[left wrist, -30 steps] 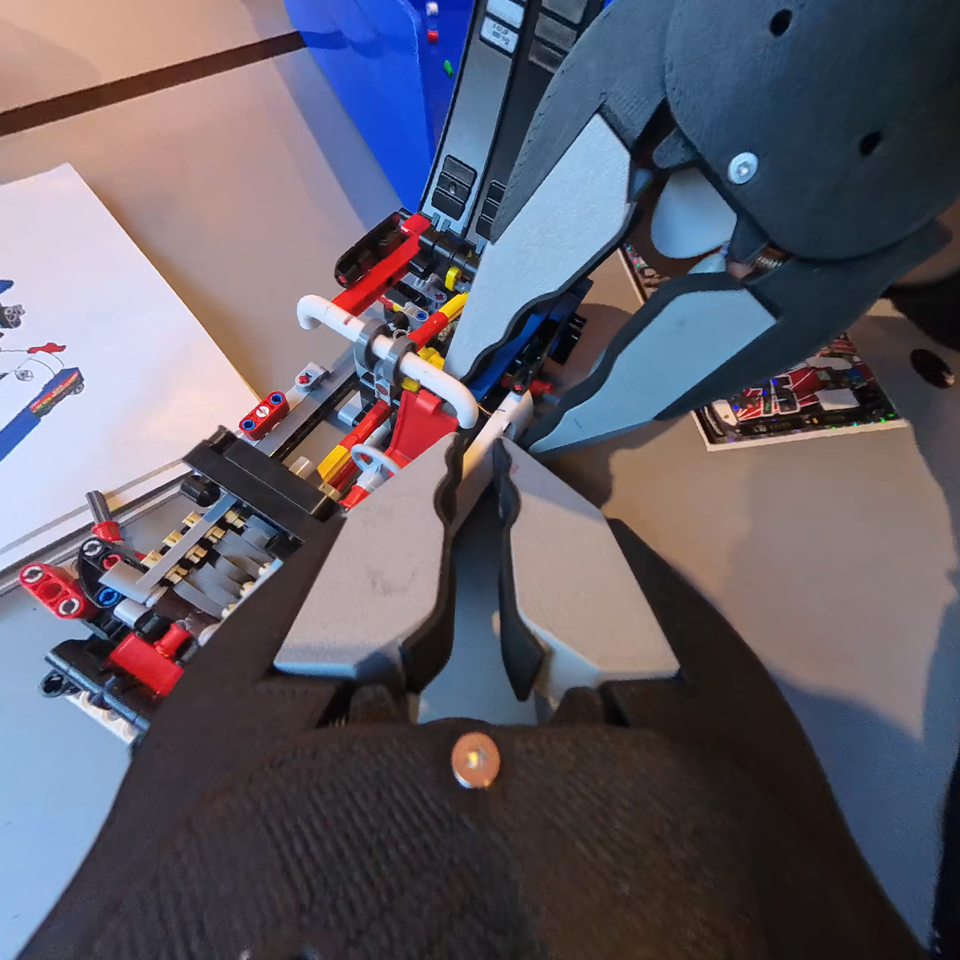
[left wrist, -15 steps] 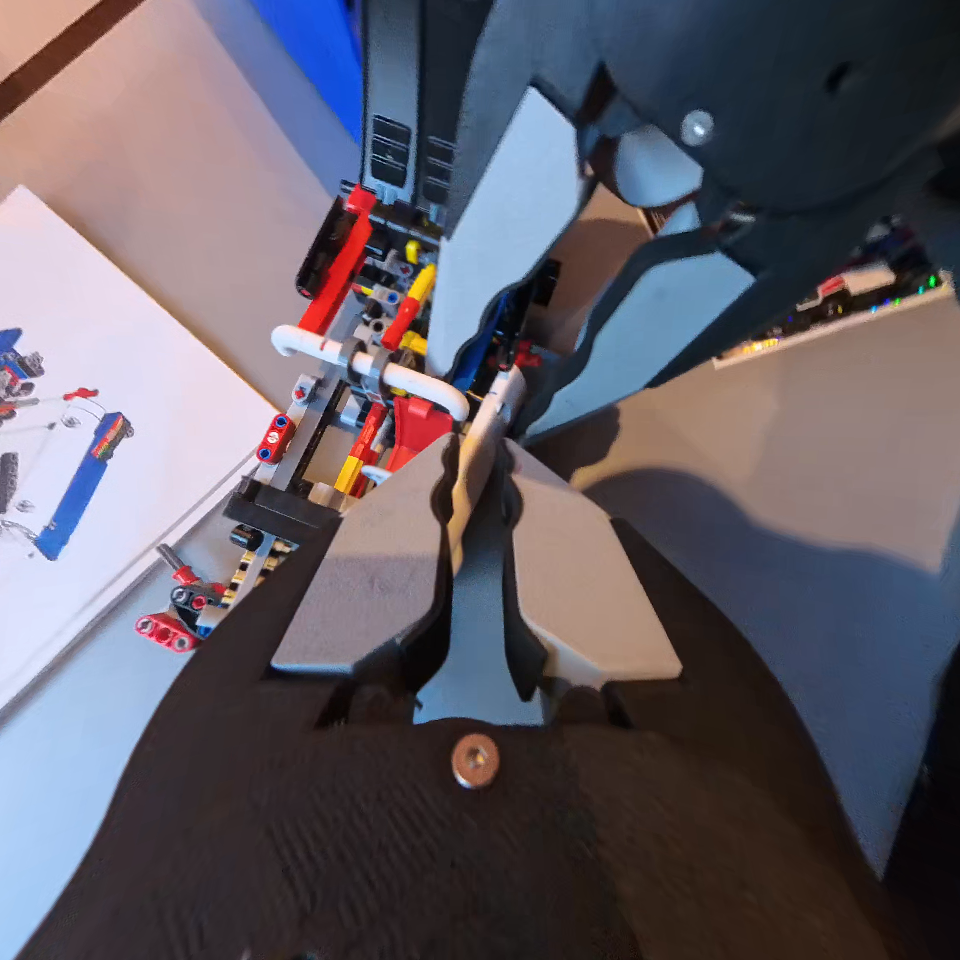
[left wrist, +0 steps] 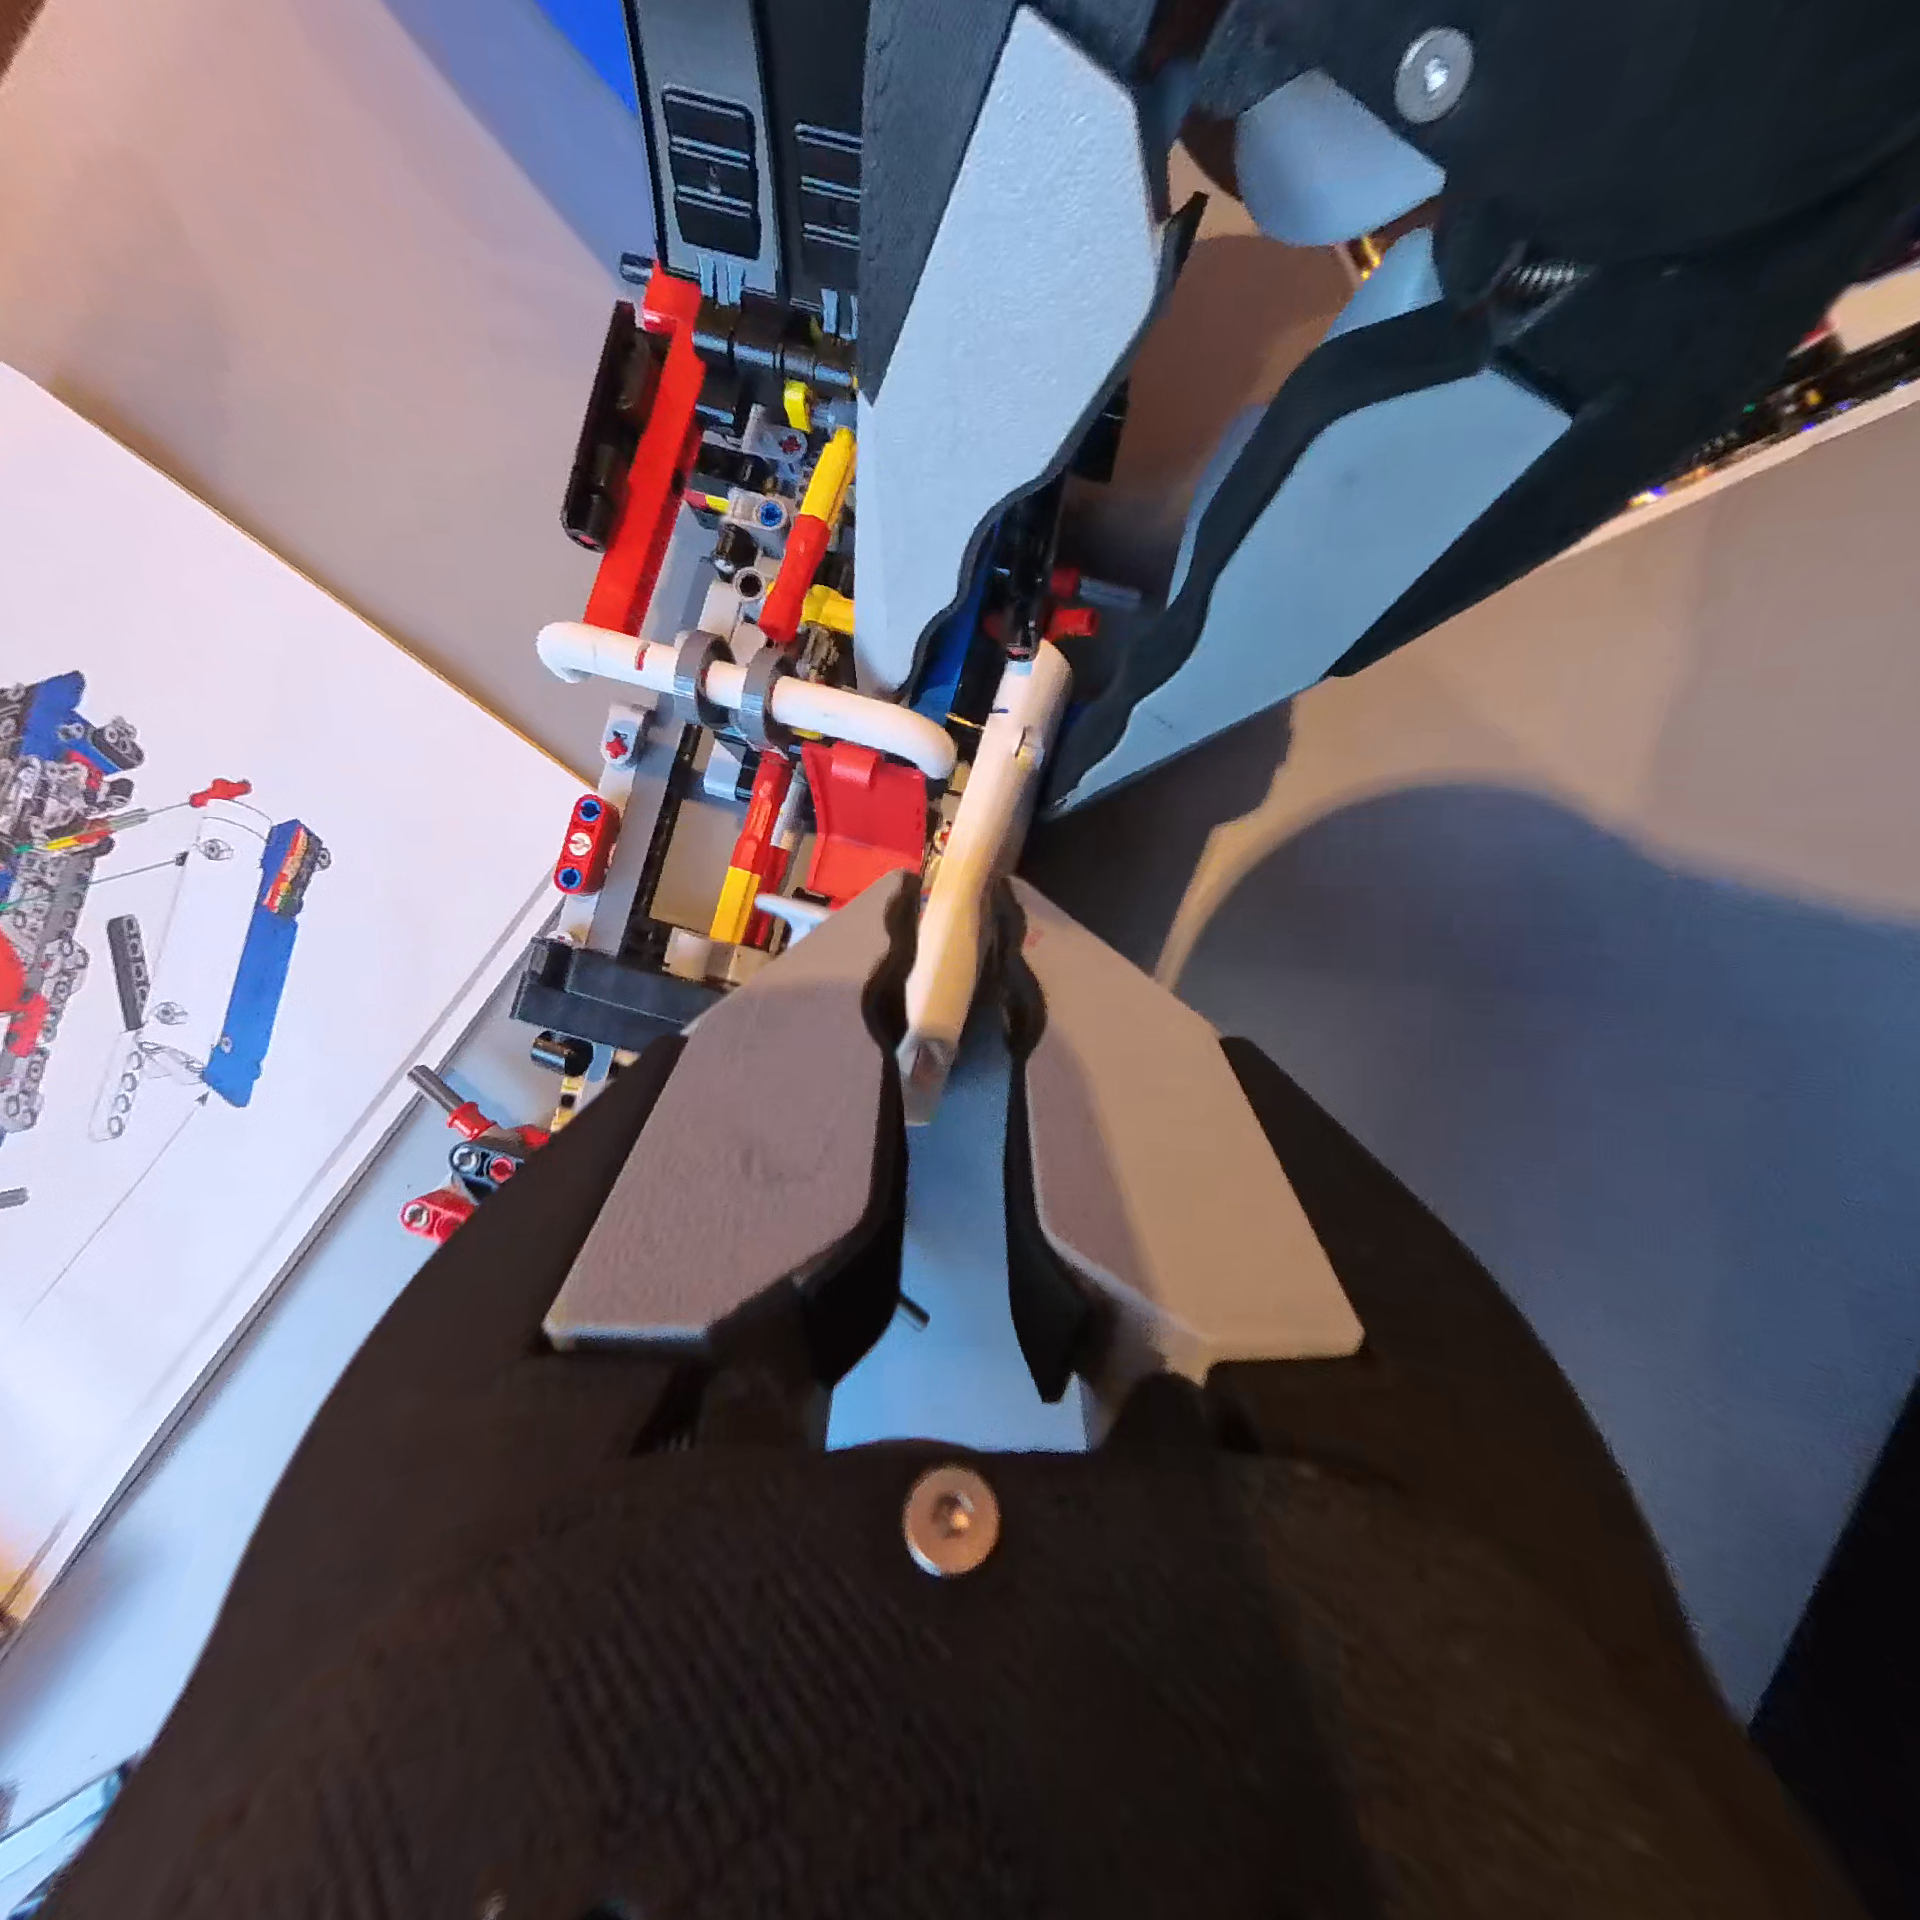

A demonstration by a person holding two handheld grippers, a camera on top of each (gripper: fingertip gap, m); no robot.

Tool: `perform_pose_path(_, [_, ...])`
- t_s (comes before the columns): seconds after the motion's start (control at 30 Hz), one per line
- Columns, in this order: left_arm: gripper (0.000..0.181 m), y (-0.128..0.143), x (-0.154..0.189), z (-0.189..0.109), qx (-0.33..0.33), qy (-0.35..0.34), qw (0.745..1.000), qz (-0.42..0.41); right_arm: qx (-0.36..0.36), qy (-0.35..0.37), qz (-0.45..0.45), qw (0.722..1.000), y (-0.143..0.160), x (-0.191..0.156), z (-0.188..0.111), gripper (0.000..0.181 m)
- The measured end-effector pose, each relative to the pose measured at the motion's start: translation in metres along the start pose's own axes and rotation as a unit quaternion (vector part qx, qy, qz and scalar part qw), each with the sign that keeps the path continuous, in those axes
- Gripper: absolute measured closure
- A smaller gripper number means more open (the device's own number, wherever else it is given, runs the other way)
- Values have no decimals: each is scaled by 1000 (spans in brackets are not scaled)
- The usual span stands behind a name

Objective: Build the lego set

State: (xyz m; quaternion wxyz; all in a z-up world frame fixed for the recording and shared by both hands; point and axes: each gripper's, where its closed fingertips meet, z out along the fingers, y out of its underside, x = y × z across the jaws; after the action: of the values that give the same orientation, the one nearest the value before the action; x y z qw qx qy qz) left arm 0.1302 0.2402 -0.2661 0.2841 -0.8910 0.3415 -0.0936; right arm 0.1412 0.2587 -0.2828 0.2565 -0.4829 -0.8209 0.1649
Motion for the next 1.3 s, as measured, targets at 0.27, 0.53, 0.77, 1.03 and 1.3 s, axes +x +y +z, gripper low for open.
perform_pose_path(0.27, [171,0,2,4,-8,30,999,-25,-1,-2,1,1000,0,0,0,148])
perform_pose_path(0.53, [168,-2,4,4,0,87,993,-75,1,-1,1,1000,0,1,0,148])
perform_pose_path(0.77, [171,0,1,4,-18,64,997,-28,2,2,1,1000,0,2,0,148])
perform_pose_path(1.03, [176,-2,-1,6,-9,101,992,-78,8,10,1,1000,-1,4,1,148])
perform_pose_path(1.3, [178,-1,0,2,-10,161,975,-154,21,15,5,1000,-3,6,0,147])
